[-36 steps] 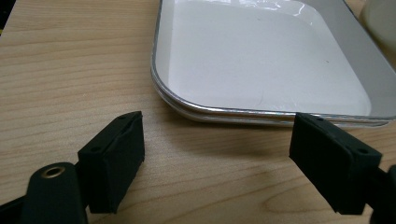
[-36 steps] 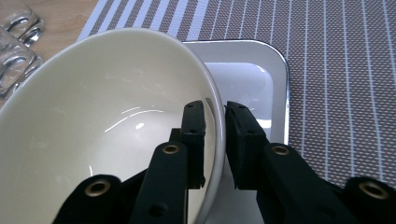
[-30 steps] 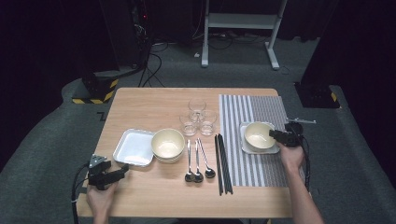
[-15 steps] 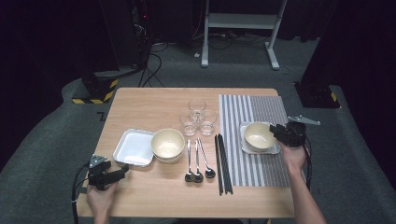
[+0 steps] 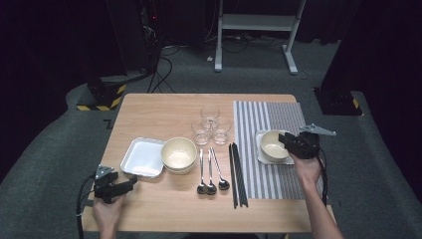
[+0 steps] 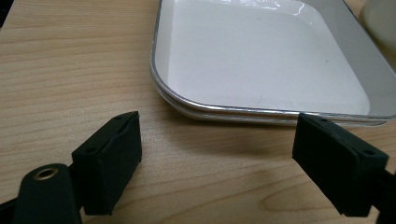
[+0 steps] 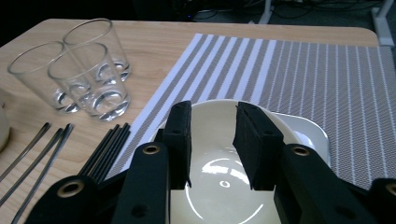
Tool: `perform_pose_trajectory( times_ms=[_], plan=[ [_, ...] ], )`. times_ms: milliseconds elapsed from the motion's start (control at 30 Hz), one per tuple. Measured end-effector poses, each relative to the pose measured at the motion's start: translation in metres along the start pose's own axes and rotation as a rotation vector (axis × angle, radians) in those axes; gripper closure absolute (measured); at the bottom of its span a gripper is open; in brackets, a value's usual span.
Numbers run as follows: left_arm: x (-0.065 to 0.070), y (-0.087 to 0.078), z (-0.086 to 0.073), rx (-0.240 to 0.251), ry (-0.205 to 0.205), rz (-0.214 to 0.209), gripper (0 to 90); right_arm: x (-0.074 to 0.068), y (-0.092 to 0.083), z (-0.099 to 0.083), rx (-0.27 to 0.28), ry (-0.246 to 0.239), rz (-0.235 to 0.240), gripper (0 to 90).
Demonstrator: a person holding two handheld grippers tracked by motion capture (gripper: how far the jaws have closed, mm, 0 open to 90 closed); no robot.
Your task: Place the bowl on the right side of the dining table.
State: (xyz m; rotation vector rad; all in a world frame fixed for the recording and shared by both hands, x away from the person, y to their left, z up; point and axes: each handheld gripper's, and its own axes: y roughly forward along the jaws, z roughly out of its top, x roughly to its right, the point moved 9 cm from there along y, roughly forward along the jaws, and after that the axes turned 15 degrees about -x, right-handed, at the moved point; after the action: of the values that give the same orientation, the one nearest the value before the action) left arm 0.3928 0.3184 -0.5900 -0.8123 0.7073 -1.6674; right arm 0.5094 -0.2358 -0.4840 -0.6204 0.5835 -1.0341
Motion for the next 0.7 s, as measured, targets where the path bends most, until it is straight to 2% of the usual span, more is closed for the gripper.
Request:
perform_pose_trajectory(
  times_ms=[133,167,367,700],
  plan=[
    [0.0,0.0,0.0,0.002,-0.001,-0.005,15.9,-0.009,0.001,-0.001,-0.003,-0.003,0.027,64.9],
    [-0.001,0.0,0.0,0.001,-0.001,-0.006,15.9,-0.016,0.002,-0.002,-0.006,-0.013,0.044,64.9],
    [0.0,0.0,0.0,0.001,-0.001,-0.004,15.9,-0.034,0.008,-0.007,-0.023,-0.049,0.08,64.4],
    [0.001,0.001,0.0,-0.005,0.013,0.012,15.9,-0.052,0.017,-0.011,-0.038,-0.089,0.105,65.8]
  ],
)
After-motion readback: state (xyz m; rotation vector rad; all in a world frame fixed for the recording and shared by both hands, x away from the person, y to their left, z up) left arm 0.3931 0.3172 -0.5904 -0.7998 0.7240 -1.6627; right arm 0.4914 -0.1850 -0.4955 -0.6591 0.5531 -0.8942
